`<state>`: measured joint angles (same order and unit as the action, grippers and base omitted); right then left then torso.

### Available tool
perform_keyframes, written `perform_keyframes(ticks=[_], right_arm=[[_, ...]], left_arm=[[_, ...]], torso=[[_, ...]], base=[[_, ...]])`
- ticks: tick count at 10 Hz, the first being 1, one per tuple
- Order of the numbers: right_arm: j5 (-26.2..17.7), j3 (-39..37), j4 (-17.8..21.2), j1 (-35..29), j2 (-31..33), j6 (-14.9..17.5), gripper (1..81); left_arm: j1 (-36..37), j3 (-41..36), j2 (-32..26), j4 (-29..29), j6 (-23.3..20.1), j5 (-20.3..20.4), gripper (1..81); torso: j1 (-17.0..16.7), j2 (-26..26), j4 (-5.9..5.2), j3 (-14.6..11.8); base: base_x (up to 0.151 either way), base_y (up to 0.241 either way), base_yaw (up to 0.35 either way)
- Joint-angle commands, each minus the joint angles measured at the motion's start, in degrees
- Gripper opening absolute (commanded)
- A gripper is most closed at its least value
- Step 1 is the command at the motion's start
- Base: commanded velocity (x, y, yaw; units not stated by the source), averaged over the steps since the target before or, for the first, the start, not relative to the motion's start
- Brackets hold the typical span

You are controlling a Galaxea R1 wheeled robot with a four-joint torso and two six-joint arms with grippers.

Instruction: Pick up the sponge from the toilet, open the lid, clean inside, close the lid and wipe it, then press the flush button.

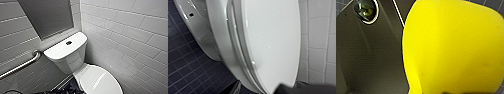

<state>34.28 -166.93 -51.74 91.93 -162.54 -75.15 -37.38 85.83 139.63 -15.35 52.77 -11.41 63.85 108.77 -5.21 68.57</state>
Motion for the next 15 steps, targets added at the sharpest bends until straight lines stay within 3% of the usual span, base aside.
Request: perform_keyframes(ticks=[1,3,5,6,7,8,10,11,13,15], right_arm=[[-6.15,0.3,-1.96,-0.21,-0.63,-0.87,1.0],[-8.0,1.53,-1.96,0.41,-1.15,-0.87,1.0],[-13.97,1.8,-0.56,0.76,-2.81,-0.17,1.0],[-13.98,1.97,-0.65,0.94,-2.56,0.36,1.0],[-13.63,2.14,-0.31,1.2,-2.64,3.81,1.0],[-14.15,2.84,5.63,1.46,-3.25,11.82,1.0],[-15.53,6.94,27.0,2.0,-3.35,33.98,1.0],[-18.08,11.13,36.06,1.56,-1.88,42.96,1.0],[-19.86,23.28,49.16,0.42,3.84,55.44,1.0],[-20.57,43.25,63.53,-1.34,15.04,68.5,1.0]], left_arm=[[-5.08,-1.98,-8.91,-13.55,-0.04,-6.17,81.1],[-13.99,0.39,-9.54,-19.28,-0.39,-5.73,81.1],[-18.91,2.23,-8.4,-22.0,-0.48,-5.55,81.1],[-20.85,1.88,-8.23,-23.31,-0.57,-5.55,81.1],[-22.42,1.88,-7.79,-24.63,-0.57,-5.55,81.1],[-23.75,1.54,-7.78,-25.17,-0.57,-5.55,81.1],[-26.64,1.0,-7.69,-26.14,-2.75,-5.55,81.1],[-28.39,0.66,-8.04,-26.22,-4.66,-5.55,81.1],[-32.61,-1.45,-9.71,-26.22,-8.03,-5.46,81.1],[-36.56,-3.91,-10.25,-27.96,-11.02,-5.38,81.1]], torso=[[0.0,0.0,0.0,0.0],[0.0,0.0,0.0,0.0],[0.0,0.0,0.0,0.0],[0.0,0.0,0.0,0.0],[0.0,0.0,0.0,0.0],[0.0,0.0,0.0,0.0],[0.0,0.0,0.0,-0.02],[0.0,0.0,0.0,-0.02],[0.0,0.0,0.0,-0.04],[0.0,0.0,0.0,-0.04]], base=[[0.0,0.0,0.0],[0.0,0.0,0.0],[0.0,0.0,0.0],[0.0,0.0,0.0],[0.0,0.0,0.0],[0.0,0.0,0.0],[0.0,0.0,0.0],[0.0,0.0,0.0],[0.0,0.0,0.0],[0.0,0.0,0.0]])
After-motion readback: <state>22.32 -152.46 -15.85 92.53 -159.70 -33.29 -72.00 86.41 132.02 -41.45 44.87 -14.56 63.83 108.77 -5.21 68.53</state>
